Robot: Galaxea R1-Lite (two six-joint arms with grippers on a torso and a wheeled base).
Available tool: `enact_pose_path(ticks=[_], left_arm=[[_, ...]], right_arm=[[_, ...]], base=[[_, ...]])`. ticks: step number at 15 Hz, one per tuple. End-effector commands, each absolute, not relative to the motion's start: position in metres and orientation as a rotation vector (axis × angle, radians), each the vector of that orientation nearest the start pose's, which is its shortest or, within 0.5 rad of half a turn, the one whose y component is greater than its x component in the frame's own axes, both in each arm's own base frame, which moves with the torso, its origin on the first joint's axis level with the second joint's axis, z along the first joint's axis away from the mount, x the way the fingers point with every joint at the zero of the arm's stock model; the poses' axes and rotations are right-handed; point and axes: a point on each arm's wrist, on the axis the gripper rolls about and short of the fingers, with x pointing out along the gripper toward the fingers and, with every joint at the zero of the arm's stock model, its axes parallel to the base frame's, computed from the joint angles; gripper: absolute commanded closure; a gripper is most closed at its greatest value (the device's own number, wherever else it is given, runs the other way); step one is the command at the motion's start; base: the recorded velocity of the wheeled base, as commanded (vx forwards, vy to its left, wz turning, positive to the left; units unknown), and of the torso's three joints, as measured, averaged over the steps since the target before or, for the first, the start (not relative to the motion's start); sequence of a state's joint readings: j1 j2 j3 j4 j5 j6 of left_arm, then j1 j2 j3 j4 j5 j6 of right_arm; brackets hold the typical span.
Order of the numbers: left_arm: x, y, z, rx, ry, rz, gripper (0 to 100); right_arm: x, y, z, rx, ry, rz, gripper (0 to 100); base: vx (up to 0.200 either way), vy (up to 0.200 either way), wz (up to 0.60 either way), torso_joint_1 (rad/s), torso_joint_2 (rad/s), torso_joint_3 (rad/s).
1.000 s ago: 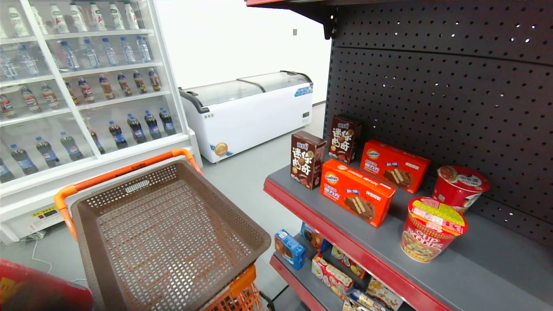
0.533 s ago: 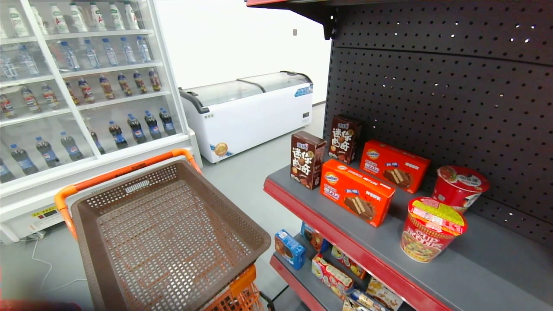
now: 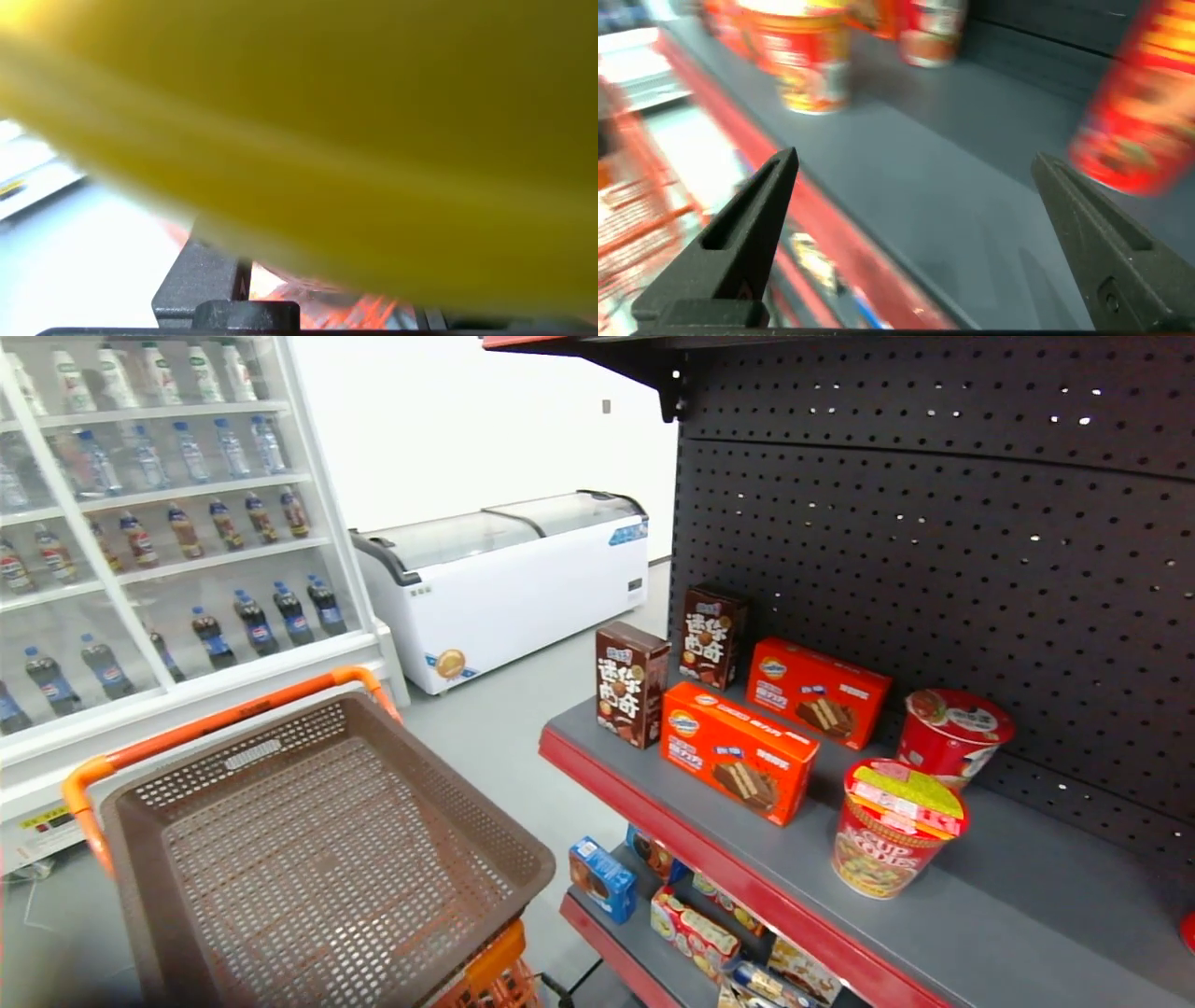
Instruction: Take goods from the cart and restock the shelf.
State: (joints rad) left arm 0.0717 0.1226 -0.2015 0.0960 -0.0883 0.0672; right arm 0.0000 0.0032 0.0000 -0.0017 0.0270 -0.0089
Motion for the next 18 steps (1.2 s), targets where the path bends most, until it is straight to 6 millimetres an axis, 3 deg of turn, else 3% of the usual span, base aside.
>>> enact_pose_path(ticks=[1,18], left_arm=[[-0.0275,-0.004,0.1233,0.067,0.012,-0.017,100],[-0.0263,-0.0033,0.1219,0.039,0.039,-0.045,100]], right_arm=[[-0.0225,0.0006,0.0757,-0.009,0.003,0.028,0],[-0.0225,0.0006,0.0757,-0.009,0.003,0.028,0]], base=[[0.0,0.0,-0.6,0.007,0.01,-0.002],[0.0,0.0,-0.56,0.001,0.0,0.001]])
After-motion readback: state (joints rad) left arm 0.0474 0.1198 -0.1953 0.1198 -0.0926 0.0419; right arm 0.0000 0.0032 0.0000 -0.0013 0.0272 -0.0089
